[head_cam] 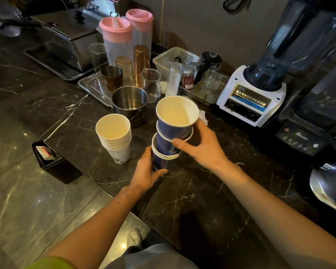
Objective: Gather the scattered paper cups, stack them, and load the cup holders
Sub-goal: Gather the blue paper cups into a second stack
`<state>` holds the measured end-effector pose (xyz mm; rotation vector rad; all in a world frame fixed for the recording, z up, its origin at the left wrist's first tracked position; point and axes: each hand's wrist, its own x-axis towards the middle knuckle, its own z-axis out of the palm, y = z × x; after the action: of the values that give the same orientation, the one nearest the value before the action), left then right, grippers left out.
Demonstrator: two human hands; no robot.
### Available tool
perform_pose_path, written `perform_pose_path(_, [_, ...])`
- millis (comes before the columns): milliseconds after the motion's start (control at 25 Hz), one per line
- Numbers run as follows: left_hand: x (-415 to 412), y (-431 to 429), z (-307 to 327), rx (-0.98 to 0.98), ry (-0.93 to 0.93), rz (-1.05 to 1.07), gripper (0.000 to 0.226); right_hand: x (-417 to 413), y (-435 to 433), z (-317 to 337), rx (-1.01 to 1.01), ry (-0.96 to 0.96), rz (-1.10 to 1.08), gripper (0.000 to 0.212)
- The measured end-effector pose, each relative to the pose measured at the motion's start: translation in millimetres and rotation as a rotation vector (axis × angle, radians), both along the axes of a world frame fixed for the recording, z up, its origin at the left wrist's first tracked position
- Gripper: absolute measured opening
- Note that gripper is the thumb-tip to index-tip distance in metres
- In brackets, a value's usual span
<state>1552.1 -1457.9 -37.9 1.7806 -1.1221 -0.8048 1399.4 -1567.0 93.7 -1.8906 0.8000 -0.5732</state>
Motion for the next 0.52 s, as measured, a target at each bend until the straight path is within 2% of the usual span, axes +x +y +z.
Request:
perform_pose_path(240, [-1, 0, 5, -0.011, -0.002, -0.012, 0.090, -4, 11, -27, -0.022, 0.210, 0.049, 0.094])
perform_pose_path(360, [-1, 1, 6, -0.012, 0.024, -0.031, 0.097, -9, 7, -20, -0.005, 0.166, 0.027, 0.111])
perform_pose_path(440, [-2, 3, 10, -0.049, 0.061, -0.057, 0.109, -8, 3, -8, -0.053, 0.138, 0.033, 0.104])
perform_pose_path(520, [-4, 4, 21, -0.094, 0.102, -0.062, 0.116, -3, 1, 0, -0.120, 0.200, 0.069, 0.092])
